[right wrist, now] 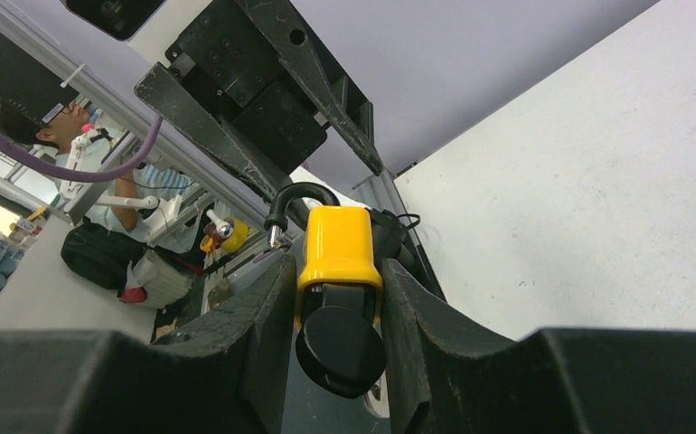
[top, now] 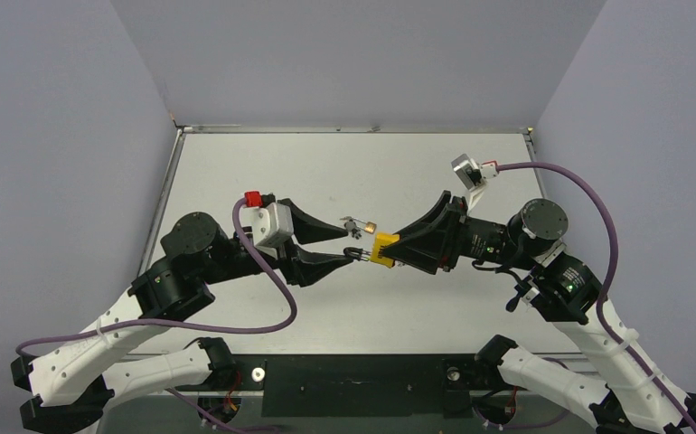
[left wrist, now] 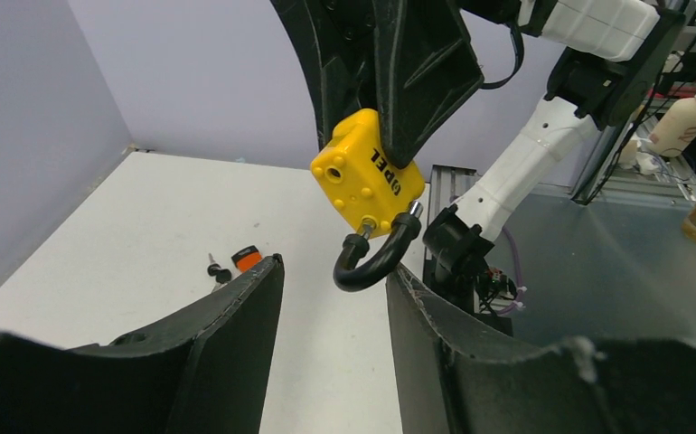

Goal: Lock with the key
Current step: Lock the lock.

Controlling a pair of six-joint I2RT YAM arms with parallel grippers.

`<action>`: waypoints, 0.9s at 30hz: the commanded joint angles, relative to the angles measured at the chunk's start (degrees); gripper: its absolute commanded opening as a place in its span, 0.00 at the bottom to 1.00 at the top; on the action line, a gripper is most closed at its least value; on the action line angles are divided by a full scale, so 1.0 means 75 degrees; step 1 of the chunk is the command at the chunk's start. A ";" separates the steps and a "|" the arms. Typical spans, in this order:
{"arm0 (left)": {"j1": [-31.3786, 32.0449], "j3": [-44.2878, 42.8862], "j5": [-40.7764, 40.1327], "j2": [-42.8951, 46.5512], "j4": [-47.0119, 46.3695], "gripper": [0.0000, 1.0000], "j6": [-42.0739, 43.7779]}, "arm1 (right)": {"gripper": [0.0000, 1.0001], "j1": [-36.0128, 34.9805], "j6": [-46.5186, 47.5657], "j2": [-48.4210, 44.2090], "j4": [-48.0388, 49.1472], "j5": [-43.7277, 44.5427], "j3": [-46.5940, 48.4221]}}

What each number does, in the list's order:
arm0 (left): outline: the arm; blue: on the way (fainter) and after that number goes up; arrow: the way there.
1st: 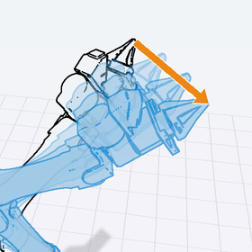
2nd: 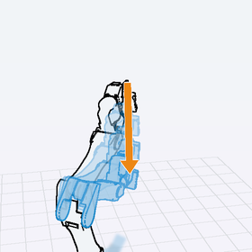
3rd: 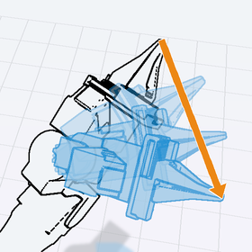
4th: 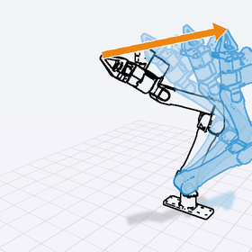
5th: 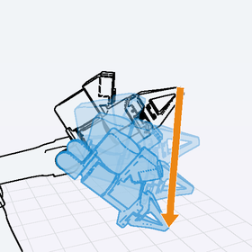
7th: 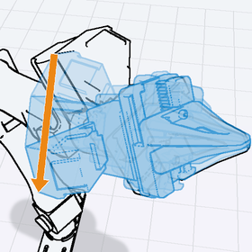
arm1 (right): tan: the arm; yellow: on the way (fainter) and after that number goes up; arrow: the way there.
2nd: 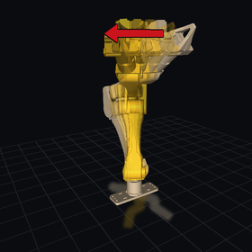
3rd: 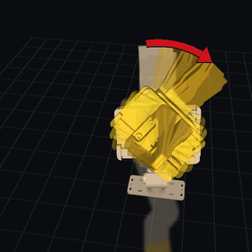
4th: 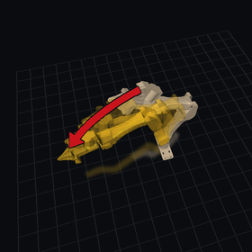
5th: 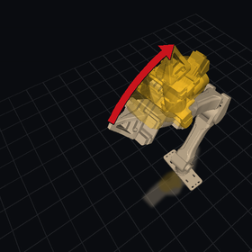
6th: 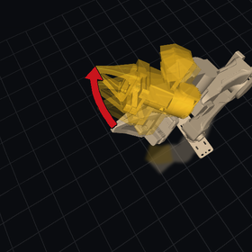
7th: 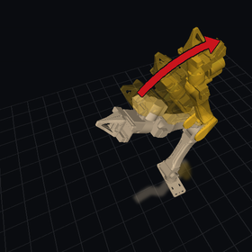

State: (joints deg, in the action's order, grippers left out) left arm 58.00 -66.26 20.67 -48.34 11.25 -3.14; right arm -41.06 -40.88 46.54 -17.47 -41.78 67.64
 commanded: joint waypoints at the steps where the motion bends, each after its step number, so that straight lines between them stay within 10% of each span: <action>1: -0.0045 0.0072 0.0582 0.0004 -0.0738 0.43 -0.0428 | 0.00 -0.0079 0.0119 0.0045 0.0726 0.0206 0.0162; 27: -0.1064 0.0371 0.0942 -0.0094 -0.1382 0.28 -0.2237 | 0.00 -0.0102 0.0328 0.0036 0.1320 -0.0193 -0.0191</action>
State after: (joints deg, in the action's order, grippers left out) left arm 51.22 -62.50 25.58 -48.66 3.92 -15.59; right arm -41.34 -39.13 48.21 -15.70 -40.93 66.43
